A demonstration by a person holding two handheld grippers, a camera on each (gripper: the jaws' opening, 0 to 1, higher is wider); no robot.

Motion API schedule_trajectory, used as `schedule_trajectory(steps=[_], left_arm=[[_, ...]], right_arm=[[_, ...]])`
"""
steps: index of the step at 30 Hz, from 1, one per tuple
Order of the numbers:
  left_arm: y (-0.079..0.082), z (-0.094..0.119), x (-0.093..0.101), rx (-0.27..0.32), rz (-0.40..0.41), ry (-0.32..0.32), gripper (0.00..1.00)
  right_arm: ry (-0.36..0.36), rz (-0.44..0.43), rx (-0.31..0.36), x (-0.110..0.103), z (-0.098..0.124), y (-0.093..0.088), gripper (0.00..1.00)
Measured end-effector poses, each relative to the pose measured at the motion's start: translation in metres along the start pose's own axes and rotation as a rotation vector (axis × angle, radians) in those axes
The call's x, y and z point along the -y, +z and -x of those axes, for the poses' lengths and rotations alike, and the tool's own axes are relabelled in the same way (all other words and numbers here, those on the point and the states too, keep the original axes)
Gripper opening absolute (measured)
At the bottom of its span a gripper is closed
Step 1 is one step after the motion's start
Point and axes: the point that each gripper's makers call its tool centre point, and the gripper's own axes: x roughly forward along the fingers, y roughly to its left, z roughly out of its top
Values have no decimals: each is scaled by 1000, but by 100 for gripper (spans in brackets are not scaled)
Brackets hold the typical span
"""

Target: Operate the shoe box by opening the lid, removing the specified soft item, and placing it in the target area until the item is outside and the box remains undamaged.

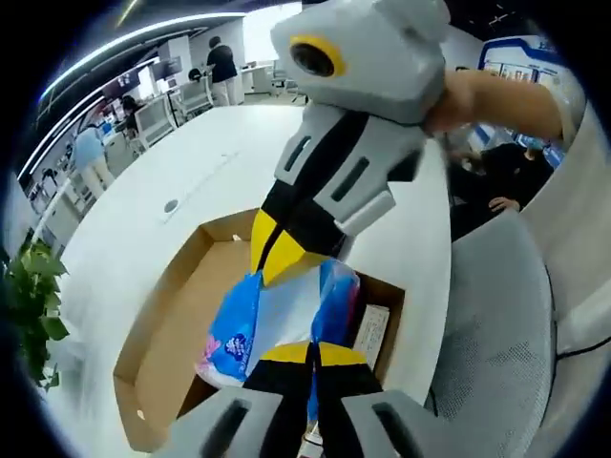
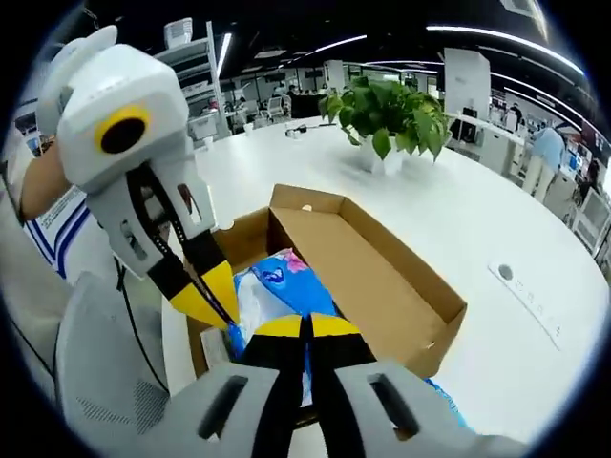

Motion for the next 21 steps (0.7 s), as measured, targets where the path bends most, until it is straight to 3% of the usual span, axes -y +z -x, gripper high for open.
schedule_trajectory(steps=[7,21], left_arm=[[24,9,7,28,-14,-9,0],[67,4,25,56,-89,-52,0]], right_arm=[[-6,37,11,3,20,8,0],[-49,65,6,18,68,3,0]])
